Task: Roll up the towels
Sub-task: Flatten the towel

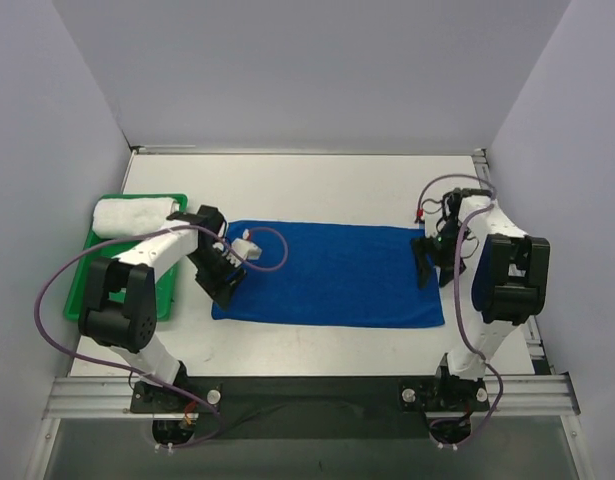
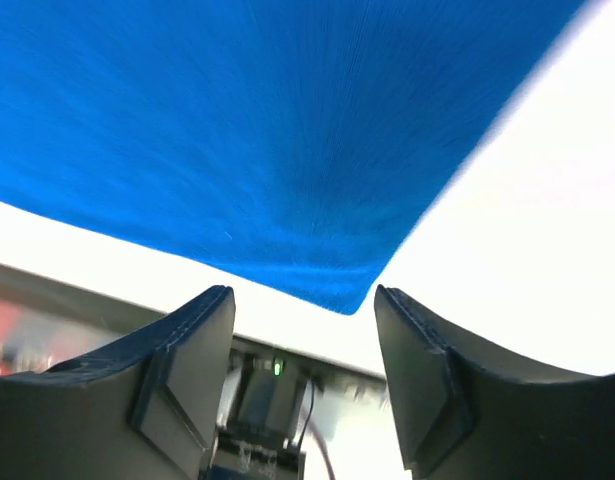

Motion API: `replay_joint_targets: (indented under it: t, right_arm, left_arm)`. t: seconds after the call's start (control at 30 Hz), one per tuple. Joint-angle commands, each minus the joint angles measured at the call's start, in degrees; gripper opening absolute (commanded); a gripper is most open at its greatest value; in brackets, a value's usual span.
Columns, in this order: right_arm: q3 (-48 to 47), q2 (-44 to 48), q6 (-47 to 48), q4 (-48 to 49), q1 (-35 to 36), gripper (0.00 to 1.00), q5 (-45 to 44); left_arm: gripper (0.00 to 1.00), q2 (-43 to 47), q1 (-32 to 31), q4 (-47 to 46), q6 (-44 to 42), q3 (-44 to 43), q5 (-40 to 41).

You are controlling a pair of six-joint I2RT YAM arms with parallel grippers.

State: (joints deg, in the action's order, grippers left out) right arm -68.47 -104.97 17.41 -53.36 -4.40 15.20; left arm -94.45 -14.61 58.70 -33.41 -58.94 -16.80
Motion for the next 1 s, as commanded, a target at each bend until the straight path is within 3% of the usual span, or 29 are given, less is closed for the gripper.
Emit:
replay_joint_targets:
  t: [0.0,0.17,0.4,0.5,0.97]
  right_arm:
    - [-9.6,5.1,1.1,-3.8,-1.6,0.59,5.9]
    - [-25.0,-0.4,-0.4,-3.9,-3.9,0.58,7.7]
    - [-43.1,-15.6,-5.4,-3.3,-4.2,0.37,5.4]
    - [-48.7,-21.1,-6.7,-2.7,-4.0,0.36,4.2]
    - [-52.0,-33.1,-8.9,-1.6,-3.5,0.38,5.9]
  left_arm:
    - [0.61,3.1,1.9,3.4,-2.3,-10.0,-5.9]
    - [0.65,-1.9,6.3,3.9,-1.1,-22.8,-11.9]
    - [0.62,-14.5,11.4,-0.9,7.3,-40.7,-14.1]
    - [0.61,-18.7,12.4,-2.6,9.7,-43.8,-13.4]
    - [0.65,-26.7,12.6,-5.7,13.3,-47.5,-11.6]
